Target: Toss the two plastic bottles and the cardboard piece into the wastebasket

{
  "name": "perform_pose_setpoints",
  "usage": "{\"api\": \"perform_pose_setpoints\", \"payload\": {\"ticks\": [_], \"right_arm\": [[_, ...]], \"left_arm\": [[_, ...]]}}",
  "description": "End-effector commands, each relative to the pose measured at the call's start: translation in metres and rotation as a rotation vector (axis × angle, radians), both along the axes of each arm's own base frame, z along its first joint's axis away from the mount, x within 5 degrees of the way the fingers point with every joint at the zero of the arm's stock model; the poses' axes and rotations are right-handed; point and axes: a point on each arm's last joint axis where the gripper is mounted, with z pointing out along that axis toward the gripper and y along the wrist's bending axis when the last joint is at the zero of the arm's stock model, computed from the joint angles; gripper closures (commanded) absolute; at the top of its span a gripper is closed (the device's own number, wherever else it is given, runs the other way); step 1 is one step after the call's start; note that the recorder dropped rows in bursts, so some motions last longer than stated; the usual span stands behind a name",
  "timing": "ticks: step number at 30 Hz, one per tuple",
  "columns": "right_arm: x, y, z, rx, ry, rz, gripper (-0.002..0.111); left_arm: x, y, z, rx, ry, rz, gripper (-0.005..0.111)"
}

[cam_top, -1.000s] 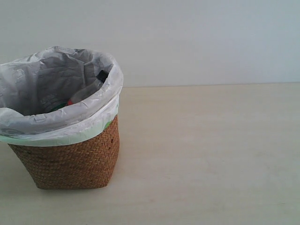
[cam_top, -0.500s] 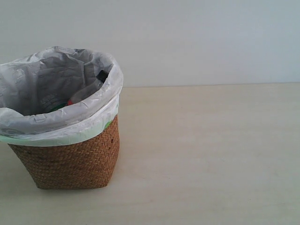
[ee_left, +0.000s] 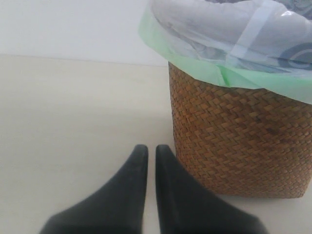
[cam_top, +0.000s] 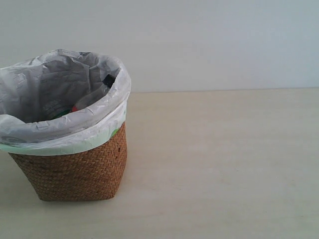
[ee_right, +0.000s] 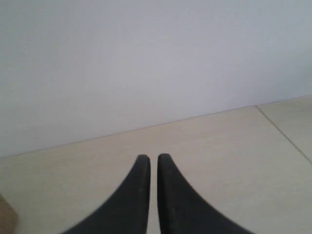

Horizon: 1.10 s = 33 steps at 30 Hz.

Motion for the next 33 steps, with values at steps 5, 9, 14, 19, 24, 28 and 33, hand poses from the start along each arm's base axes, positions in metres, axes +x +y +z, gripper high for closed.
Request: {"api": "perform_pose_setpoints", "payload": {"ticks": [5, 9, 14, 19, 24, 28, 33], "right_arm": [[-0.045, 0.021, -0.005, 0.255, -0.139, 0.259, 0.106], [-0.051, 0.024, -0.006, 0.287, -0.153, 0.298, 0.106], [-0.051, 0.024, -0.003, 0.303, -0.179, 0.311, 0.106], [-0.052, 0.025, 0.004, 0.334, -0.249, 0.329, 0.106], [-0.052, 0.024, 0.010, 0.358, -0.320, 0.336, 0.106], [-0.038, 0.023, 0.011, 0.434, -0.454, 0.335, 0.106], [-0.013, 0.016, -0.002, 0.459, -0.633, 0.258, 0.106]], "left_arm": [[0.000, 0.000, -0.001, -0.006, -0.002, 0.006, 0.101], [0.000, 0.000, -0.001, -0.006, -0.002, 0.006, 0.101], [0.000, 0.000, -0.001, -0.006, -0.002, 0.006, 0.101], [0.000, 0.000, -0.001, -0.006, -0.002, 0.006, 0.101], [0.000, 0.000, -0.001, -0.006, -0.002, 0.006, 0.101], [0.000, 0.000, -0.001, -0.006, -0.002, 0.006, 0.101], [0.000, 0.000, -0.001, -0.006, -0.002, 0.006, 0.101]]}}
